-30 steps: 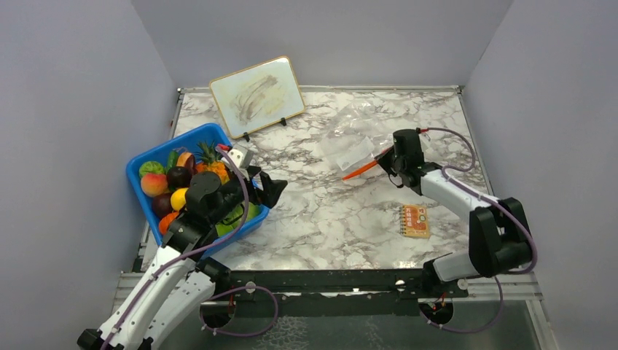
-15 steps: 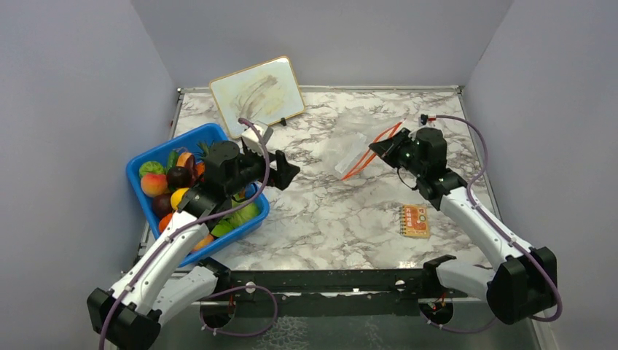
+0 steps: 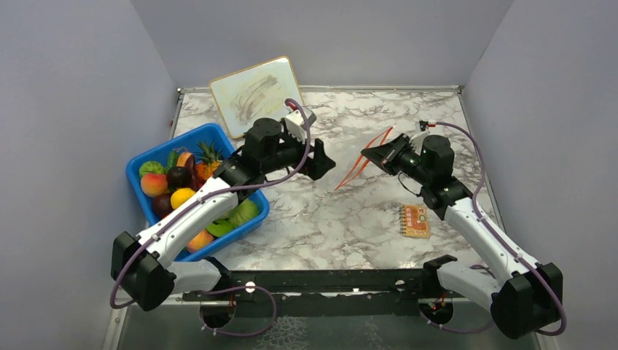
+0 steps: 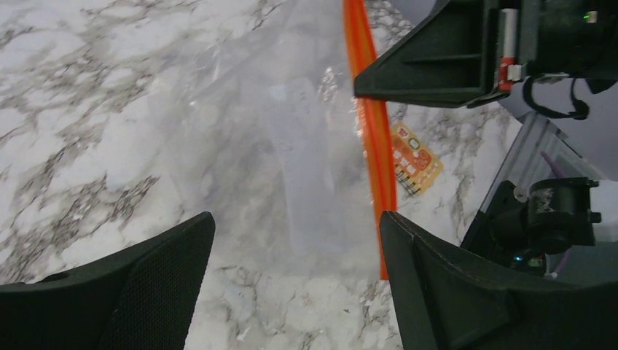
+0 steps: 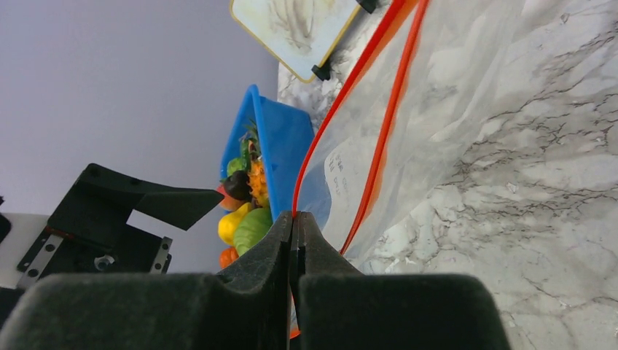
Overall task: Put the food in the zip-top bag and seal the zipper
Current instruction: Pick up the zipper food storage bag at the center of the board, then open the zipper of the food storage bag.
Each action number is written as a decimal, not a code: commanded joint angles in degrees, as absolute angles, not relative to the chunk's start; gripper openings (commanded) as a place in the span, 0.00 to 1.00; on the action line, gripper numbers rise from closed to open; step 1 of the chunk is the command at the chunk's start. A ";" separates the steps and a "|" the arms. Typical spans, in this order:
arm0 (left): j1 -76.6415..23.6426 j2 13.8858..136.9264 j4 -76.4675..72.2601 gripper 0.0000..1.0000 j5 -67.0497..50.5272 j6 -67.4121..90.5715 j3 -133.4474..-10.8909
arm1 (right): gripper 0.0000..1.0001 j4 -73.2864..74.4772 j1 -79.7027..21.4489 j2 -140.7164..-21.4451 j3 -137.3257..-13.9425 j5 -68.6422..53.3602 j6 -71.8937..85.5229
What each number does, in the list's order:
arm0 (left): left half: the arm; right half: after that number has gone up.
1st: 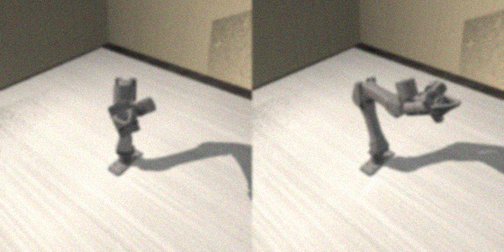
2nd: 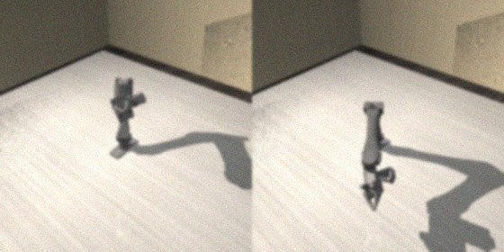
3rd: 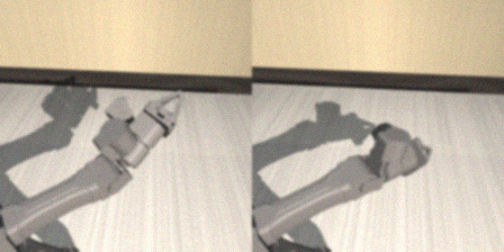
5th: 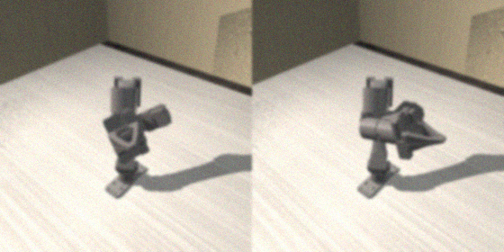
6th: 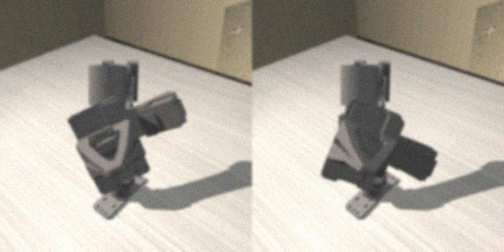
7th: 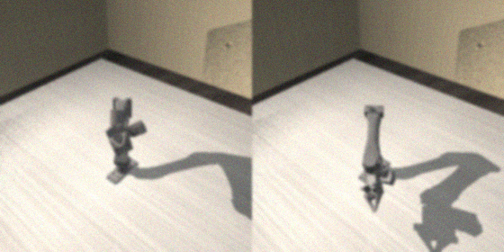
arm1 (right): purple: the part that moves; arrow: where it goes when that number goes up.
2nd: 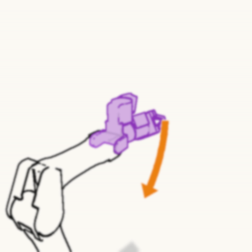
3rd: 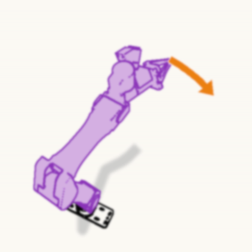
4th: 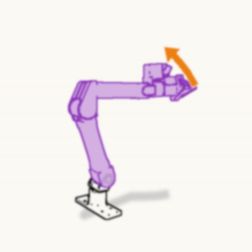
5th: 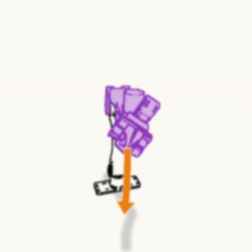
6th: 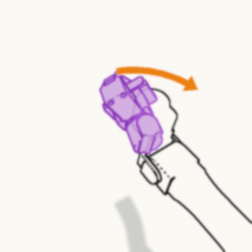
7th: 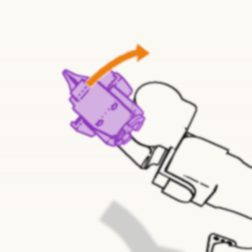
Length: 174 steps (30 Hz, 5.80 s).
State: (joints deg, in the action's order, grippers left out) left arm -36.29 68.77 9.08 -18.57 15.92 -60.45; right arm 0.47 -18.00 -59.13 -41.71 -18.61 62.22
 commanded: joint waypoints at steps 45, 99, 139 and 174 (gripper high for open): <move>-52.45 82.88 3.37 0.78 -2.11 5.10 -71.65 | 0.01 0.00 -18.11 -58.35 -41.55 -21.93 64.32; -52.51 83.51 2.29 0.00 10.20 8.66 -67.13 | 0.51 17.62 -18.10 -57.70 -47.38 -16.33 63.43; -40.55 69.37 5.44 0.01 6.72 28.39 -60.32 | 0.01 21.22 -18.46 -65.39 -61.69 -16.37 34.07; -40.52 70.57 10.73 0.73 -3.43 10.52 -64.41 | 0.01 39.63 -38.00 -81.98 -84.68 -12.39 27.07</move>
State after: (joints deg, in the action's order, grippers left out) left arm -40.82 70.15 8.71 -7.81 12.58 -61.71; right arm 39.29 -37.23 -81.41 -82.67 -14.35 26.52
